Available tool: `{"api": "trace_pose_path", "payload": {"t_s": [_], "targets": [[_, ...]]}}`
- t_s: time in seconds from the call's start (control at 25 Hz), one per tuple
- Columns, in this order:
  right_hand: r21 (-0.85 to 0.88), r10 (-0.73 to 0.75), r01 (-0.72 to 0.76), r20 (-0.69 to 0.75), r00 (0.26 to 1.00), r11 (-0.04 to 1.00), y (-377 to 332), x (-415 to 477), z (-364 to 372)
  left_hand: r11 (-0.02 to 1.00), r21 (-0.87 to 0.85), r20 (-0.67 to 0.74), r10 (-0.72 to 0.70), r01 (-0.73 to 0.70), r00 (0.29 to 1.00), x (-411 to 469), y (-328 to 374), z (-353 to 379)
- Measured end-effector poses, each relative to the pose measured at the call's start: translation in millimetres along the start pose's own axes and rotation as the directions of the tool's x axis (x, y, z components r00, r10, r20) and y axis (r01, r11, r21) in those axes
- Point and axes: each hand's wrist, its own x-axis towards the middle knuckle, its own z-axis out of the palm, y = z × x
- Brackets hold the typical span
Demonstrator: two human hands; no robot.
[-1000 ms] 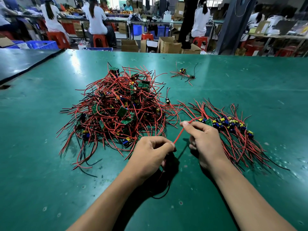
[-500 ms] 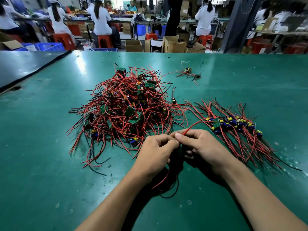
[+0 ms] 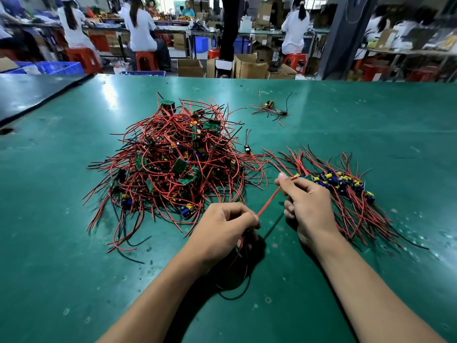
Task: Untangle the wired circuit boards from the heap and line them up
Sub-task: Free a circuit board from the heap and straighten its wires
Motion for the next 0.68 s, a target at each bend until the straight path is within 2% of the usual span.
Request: {"api": "trace_pose_path", "payload": {"t_s": [0.08, 0.2, 0.4, 0.56, 0.68], "targets": [[0.046, 0.013, -0.013, -0.005, 1.0, 0.999, -0.9, -1.0, 3.4, 1.0, -0.006, 0.021, -0.015, 0.015, 1.0, 0.3, 0.5, -1.9], [0.141, 0.107, -0.107, 0.005, 0.994, 0.984, -6.0, 0.0, 5.5, 1.0, -0.001, 0.05, -0.031, 0.031, 0.998, -0.1, 1.2, -3.8], [0.264, 0.293, -0.316, 0.126, 0.948, 0.911, -15.7, 1.0, -4.3, 0.999, 0.004, 0.071, -0.033, 0.033, 0.997, -1.5, 1.9, -4.4], [0.196, 0.157, -0.167, 0.068, 0.985, 0.966, -17.2, -1.9, -8.3, 0.999, -0.026, 0.058, -0.04, 0.042, 0.997, -1.7, 1.8, -5.0], [0.286, 0.174, -0.176, 0.036, 0.984, 0.942, -17.6, -3.2, -3.5, 0.999, -0.023, 0.066, -0.044, 0.046, 0.997, -1.6, 2.9, -4.5]]}}
